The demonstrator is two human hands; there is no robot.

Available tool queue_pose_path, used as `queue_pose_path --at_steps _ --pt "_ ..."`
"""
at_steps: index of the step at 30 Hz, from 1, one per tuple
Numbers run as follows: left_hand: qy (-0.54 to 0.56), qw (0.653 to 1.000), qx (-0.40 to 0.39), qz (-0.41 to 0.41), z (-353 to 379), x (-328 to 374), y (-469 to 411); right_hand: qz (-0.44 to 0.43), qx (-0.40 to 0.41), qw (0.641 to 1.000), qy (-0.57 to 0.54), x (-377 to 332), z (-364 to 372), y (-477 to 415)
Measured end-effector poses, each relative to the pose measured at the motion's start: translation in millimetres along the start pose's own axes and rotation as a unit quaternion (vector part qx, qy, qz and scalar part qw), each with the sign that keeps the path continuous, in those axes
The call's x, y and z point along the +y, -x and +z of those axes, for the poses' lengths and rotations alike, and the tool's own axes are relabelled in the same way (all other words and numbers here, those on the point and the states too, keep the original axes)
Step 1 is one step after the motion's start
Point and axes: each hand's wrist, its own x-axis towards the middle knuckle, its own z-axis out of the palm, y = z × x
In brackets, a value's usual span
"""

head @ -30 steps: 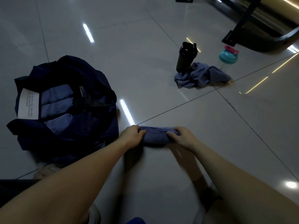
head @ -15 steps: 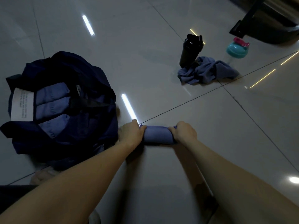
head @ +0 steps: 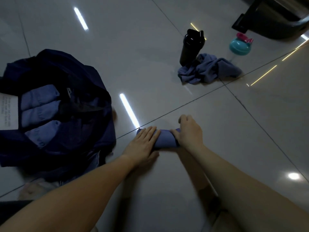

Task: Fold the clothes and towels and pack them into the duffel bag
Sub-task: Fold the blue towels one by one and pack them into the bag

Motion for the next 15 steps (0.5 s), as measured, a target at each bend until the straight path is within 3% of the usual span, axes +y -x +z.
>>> queue_pose_path --at_steps 2,3,5,9,15 --pt "0.003 1.000 -0.005 0.002 -1.2 -1.7 -3.9 -0.161 0.122 0.979 0.022 -1.8 3.1 7.9" --pt "0.006 1.000 -0.007 0.003 -0.9 -3.1 -5.2 -0.232 0.140 0.962 0.017 -3.9 6.5 12.7" --pt "0.017 1.000 -0.013 0.000 -0.8 -4.4 -6.6 -0.314 0.097 0.944 0.013 -7.4 15.8 28.1" --pt "0.045 0.999 -0.019 -0.010 -9.6 -5.8 -14.5 -0.276 -0.018 0.957 0.086 -2.4 37.7 49.4" --pt "-0.002 0.999 -0.043 -0.006 -22.1 -2.6 -14.2 -0.253 0.046 0.961 0.101 -8.5 50.5 38.5"
